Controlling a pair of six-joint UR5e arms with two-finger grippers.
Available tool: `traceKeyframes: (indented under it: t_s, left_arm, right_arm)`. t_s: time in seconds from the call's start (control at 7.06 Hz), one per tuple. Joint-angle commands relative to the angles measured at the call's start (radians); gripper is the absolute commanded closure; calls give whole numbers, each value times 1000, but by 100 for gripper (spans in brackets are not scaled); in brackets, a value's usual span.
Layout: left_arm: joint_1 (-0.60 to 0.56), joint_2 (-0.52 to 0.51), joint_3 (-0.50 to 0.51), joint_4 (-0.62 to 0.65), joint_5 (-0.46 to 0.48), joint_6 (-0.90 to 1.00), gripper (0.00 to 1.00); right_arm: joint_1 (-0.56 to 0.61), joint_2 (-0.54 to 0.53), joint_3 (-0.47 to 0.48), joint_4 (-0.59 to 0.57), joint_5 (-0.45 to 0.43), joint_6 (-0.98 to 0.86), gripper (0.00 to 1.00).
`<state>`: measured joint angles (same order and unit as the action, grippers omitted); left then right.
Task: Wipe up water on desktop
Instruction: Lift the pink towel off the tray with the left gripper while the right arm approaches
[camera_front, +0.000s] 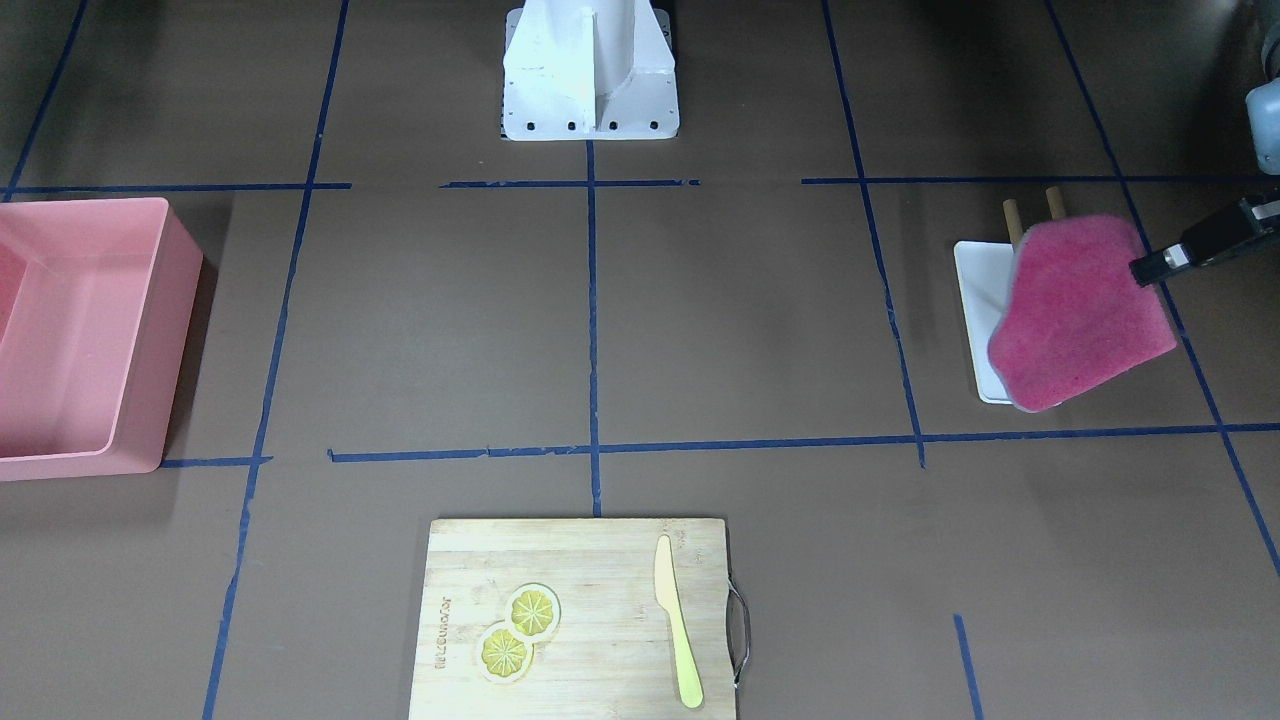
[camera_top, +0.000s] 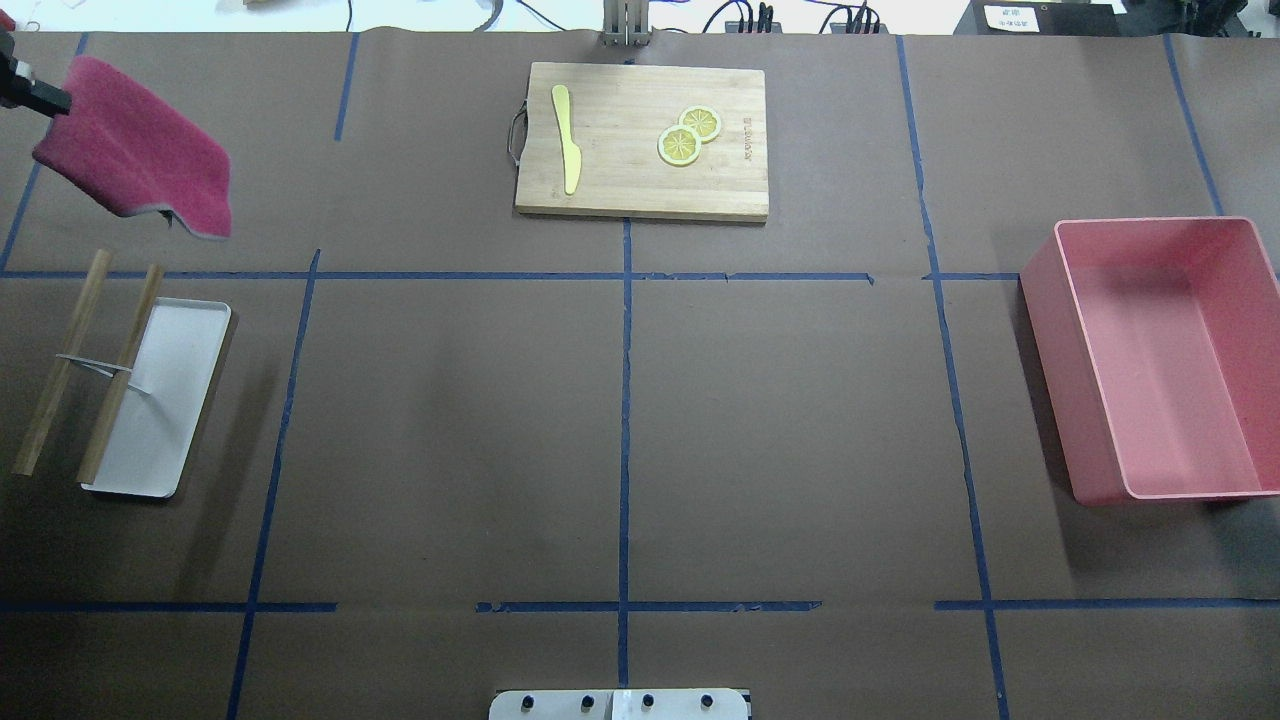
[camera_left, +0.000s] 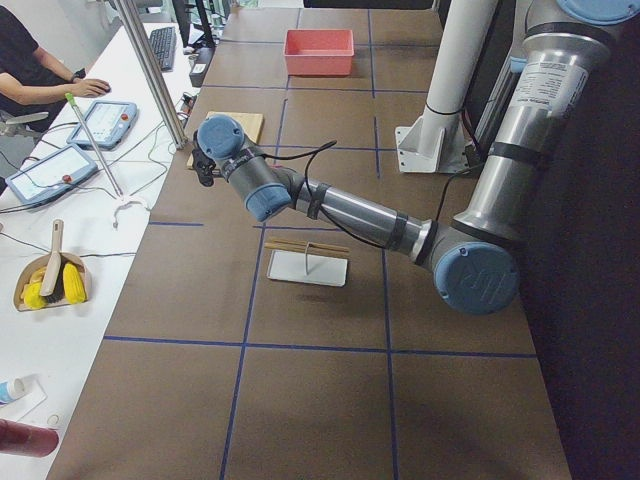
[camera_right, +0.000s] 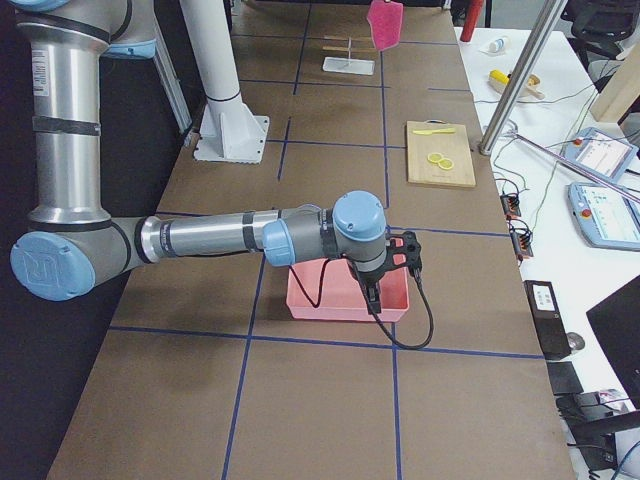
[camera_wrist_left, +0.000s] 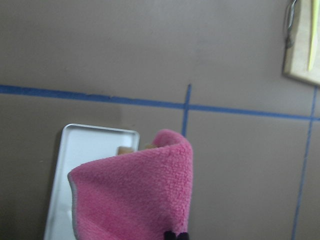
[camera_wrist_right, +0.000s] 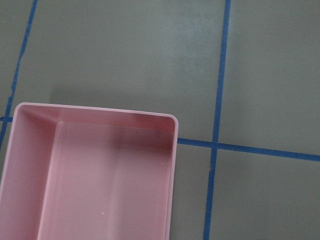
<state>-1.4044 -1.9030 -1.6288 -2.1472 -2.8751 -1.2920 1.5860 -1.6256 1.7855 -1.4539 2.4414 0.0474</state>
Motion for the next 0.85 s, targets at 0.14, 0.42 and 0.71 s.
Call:
traceKeyframes:
  t_s: [0.14,0.42,0.71]
  left_arm:
    - [31,-125,-11,22,114,-171,100]
    - [137,-134,-37,24,308,-182,100]
    - [217,-183,-51,24,428,-326,100]
  right_arm:
    - [-113,7,31,201,45,132,0]
    - [-310,36,34,489,-173,507,0]
    - [-455,100,90,532,-234,723,0]
